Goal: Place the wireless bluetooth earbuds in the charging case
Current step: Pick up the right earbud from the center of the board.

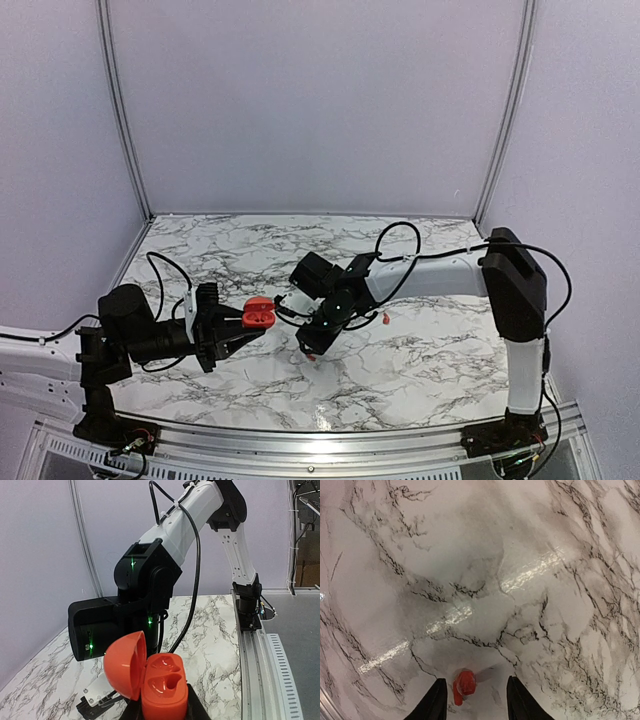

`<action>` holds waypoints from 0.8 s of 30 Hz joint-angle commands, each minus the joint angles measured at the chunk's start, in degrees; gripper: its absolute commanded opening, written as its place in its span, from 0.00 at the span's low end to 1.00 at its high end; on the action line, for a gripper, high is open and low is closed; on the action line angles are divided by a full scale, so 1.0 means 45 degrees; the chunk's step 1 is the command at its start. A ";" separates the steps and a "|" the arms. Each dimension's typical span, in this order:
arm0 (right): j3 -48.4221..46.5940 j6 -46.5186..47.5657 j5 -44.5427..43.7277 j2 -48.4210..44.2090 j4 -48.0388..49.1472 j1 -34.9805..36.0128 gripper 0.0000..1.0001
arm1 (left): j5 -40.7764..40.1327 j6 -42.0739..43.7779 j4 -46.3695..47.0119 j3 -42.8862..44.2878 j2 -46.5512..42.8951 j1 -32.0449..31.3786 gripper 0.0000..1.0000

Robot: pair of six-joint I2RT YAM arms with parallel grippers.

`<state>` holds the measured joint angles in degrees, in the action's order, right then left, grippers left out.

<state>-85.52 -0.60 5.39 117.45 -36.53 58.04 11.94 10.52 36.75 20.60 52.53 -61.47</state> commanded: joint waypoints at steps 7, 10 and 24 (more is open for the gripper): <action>-0.0588 0.0488 0.0228 0.0643 -0.0486 0.0070 0.31 | -0.0115 -0.0056 0.0329 0.0139 0.0027 0.0067 0.00; -0.0601 0.0522 0.0286 0.0732 -0.0471 0.0093 0.27 | -0.0115 -0.0054 0.0335 0.0129 0.0025 0.0067 0.00; 0.0949 0.0393 0.0964 -0.1562 0.1465 -0.0391 0.09 | -0.0151 -0.0042 0.1101 -0.0219 -0.0076 0.0086 0.00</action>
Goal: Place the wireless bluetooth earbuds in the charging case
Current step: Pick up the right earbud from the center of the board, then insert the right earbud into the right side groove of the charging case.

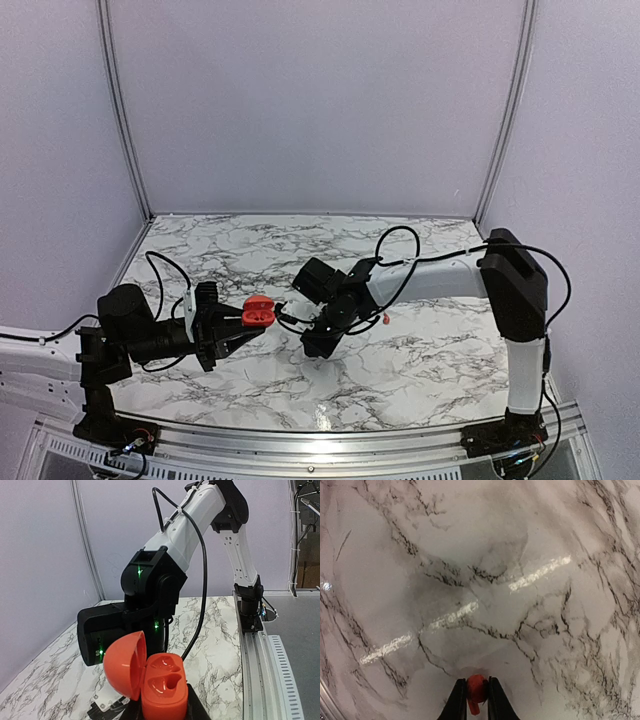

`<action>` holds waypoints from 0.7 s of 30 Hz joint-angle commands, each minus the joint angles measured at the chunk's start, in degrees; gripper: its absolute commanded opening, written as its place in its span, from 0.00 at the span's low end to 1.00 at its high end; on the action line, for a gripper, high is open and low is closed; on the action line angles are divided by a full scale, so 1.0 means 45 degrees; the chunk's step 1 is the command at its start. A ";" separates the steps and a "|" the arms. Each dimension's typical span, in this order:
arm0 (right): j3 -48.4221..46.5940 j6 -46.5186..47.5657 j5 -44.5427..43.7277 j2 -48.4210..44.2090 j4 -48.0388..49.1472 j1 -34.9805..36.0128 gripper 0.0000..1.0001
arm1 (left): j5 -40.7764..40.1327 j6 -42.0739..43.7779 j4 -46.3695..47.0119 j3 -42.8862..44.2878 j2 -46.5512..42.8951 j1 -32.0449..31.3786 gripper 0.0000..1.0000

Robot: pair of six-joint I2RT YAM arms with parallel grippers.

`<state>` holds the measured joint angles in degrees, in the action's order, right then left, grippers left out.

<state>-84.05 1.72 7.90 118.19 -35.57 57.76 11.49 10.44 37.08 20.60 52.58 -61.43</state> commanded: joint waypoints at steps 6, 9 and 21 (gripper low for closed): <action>0.2837 -0.0046 0.0266 -0.5173 0.4236 -0.0781 0.08 | -0.0111 0.0034 0.2565 -0.0698 -0.0146 0.0111 0.00; 0.3940 0.0063 0.0230 -0.6915 0.5802 -0.0822 0.08 | -0.0075 -0.0051 0.3127 -0.0674 0.0029 0.0183 0.00; 0.6333 0.0518 0.0529 -1.1117 1.1460 0.0102 0.08 | -0.1101 -0.0869 0.5140 0.0097 0.1537 0.0194 0.00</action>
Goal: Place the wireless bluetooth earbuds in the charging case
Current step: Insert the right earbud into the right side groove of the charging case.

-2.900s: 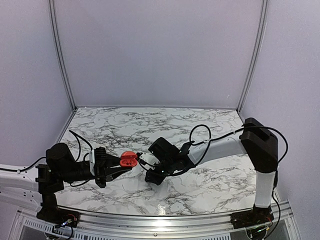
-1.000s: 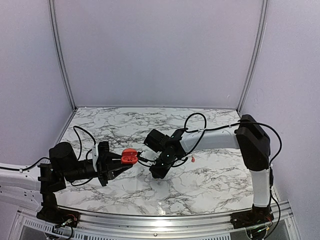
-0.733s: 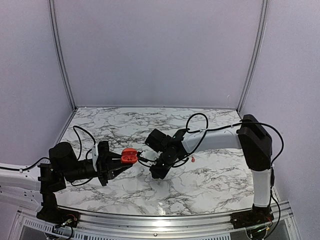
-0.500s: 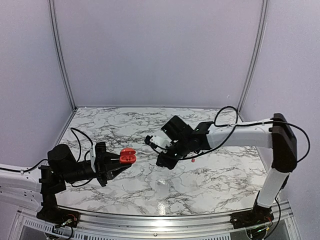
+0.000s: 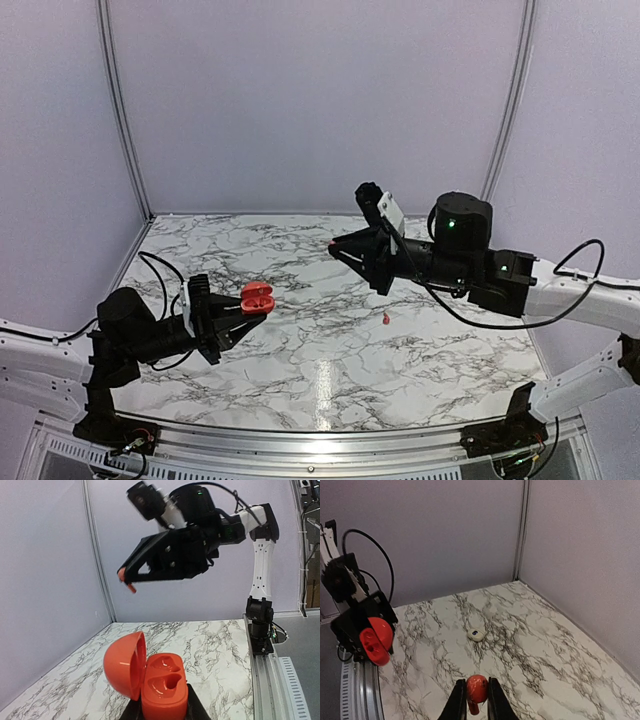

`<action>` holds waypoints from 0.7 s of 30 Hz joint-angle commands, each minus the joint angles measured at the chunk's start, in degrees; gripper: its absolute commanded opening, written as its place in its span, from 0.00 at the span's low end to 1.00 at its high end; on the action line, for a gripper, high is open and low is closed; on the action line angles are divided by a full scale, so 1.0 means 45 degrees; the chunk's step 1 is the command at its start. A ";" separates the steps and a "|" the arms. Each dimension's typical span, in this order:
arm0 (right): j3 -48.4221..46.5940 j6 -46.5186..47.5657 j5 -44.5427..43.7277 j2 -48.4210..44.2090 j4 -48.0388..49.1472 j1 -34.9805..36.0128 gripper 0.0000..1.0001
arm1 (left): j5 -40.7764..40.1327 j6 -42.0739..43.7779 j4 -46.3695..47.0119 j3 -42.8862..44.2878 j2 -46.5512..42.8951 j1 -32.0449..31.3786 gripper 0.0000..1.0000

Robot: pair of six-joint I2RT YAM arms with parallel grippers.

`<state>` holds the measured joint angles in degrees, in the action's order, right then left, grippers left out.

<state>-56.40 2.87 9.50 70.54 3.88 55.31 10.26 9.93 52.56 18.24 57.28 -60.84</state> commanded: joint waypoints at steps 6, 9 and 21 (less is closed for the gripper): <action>0.0317 0.0352 0.0395 -0.0281 0.4661 0.1458 0.08 | -0.1225 -0.1871 0.2733 0.1316 0.1311 0.0063 0.00; 0.0236 0.0182 0.0582 0.0080 0.5193 0.1591 0.08 | -0.1377 -0.2314 0.2877 0.1646 0.1545 0.0063 0.00; -0.0126 -0.0188 0.0150 0.1369 0.6537 0.2190 0.08 | -0.1525 -0.2930 0.3745 0.1923 0.2330 0.0063 0.00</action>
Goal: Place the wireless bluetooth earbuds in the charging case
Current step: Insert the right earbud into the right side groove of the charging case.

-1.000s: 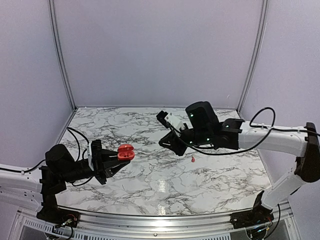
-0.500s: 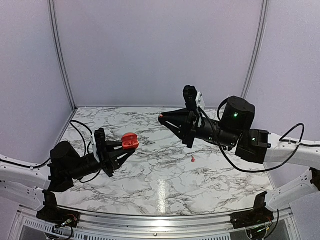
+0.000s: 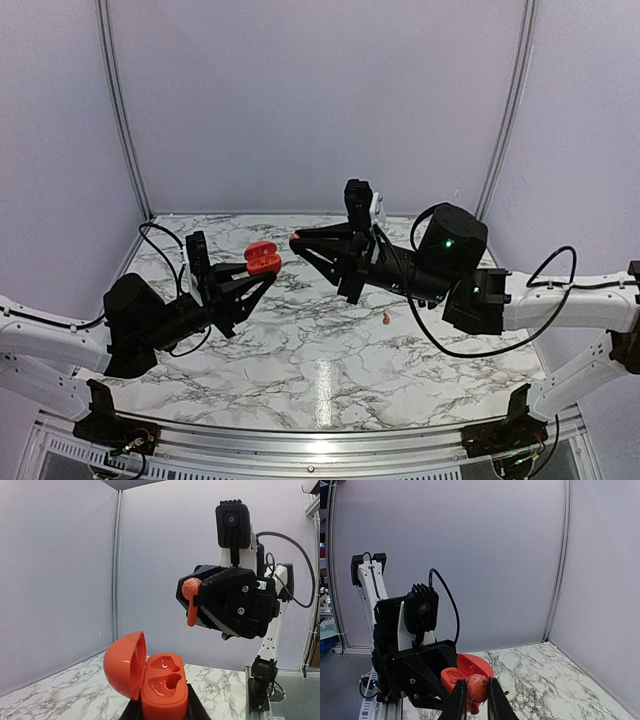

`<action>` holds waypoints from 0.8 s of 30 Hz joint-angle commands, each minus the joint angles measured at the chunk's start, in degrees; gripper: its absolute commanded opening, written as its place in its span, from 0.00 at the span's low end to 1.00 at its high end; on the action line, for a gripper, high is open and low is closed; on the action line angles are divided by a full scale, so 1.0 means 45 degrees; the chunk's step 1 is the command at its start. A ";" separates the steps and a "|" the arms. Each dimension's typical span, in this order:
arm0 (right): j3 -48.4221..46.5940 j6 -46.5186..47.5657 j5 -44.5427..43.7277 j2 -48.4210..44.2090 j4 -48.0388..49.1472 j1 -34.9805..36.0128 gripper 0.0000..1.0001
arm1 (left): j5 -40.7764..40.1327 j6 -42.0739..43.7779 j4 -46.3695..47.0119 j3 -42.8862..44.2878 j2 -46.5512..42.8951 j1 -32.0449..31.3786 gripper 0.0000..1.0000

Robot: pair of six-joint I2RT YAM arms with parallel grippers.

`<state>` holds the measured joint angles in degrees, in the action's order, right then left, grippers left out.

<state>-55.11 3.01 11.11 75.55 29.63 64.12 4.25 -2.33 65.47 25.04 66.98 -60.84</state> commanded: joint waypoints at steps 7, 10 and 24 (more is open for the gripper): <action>-0.0526 -0.0465 -0.0185 0.0837 0.1186 0.0407 0.09 | -0.0268 -0.0312 0.1089 0.0476 0.0289 0.0063 0.00; -0.0615 -0.0554 -0.0146 0.1043 0.1248 0.0398 0.09 | -0.0246 -0.0340 0.1185 0.0474 0.0349 0.0063 0.00; -0.1155 -0.0575 0.0071 0.1026 0.0925 0.0439 0.09 | -0.0085 -0.0223 0.1269 0.0305 0.0489 0.0063 0.00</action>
<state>-57.60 1.04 11.31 81.41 33.63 65.58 3.81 -3.60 67.94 25.54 69.25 -60.84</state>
